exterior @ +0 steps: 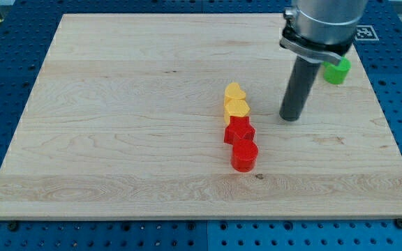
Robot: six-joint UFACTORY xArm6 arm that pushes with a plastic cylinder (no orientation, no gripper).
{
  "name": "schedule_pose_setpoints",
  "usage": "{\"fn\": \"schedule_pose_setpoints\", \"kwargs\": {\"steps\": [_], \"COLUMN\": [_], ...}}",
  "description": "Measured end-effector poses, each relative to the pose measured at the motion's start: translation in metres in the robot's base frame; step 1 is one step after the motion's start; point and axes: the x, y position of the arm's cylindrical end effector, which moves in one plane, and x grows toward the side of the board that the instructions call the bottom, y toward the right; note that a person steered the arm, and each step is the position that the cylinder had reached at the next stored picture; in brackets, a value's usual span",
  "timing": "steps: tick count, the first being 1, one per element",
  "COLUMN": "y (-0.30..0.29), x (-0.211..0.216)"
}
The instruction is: Push the blue triangle along with green star a bit left
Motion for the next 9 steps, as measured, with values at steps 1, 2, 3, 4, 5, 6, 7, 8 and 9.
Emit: {"fn": "schedule_pose_setpoints", "kwargs": {"steps": [1,2,3,4,5,6,7,8,9], "y": [0.003,0.004,0.026,0.066,0.095,0.103,0.131,0.134,0.137], "x": [0.007,0.007,0.007,0.007,0.014,0.016,-0.013,-0.066,-0.114]}}
